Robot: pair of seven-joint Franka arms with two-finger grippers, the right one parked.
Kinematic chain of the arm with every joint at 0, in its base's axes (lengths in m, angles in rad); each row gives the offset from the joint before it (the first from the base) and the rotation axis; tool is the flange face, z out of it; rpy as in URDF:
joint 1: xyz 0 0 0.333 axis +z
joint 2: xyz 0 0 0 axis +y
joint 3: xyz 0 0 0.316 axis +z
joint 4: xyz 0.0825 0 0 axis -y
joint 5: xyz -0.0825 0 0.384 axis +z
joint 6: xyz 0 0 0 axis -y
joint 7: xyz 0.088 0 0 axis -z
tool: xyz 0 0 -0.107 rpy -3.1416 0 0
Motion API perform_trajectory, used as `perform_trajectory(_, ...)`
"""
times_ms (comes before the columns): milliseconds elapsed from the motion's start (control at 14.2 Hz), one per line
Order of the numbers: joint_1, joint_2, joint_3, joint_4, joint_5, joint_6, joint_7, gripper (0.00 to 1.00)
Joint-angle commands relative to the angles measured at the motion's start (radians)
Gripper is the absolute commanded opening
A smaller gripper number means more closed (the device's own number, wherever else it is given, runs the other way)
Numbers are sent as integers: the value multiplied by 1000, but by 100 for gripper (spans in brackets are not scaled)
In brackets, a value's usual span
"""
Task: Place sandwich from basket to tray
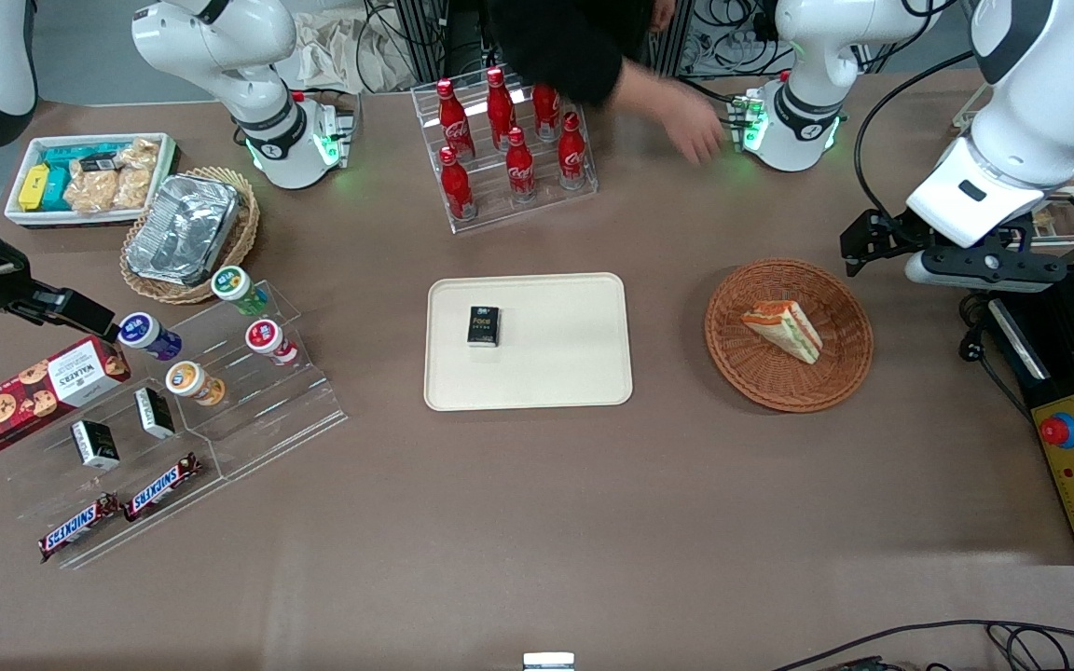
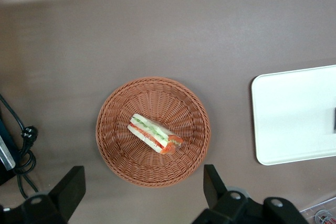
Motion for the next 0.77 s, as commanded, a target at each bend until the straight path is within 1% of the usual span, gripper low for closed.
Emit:
perform_trajectory(0,11,-14,-3,-7,-10,0,21,100)
perform_trajectory(70,11,-12,-3,-4,-2,0,22,100)
perform_trajectory(211,13,-12,-3,1,-10,-3,33,100)
perform_trajectory(422,11,-12,-2,-4,-11,-13,-6,100)
perform_trajectory(703,5,-16,-3,-12,-8,-36,-235,100)
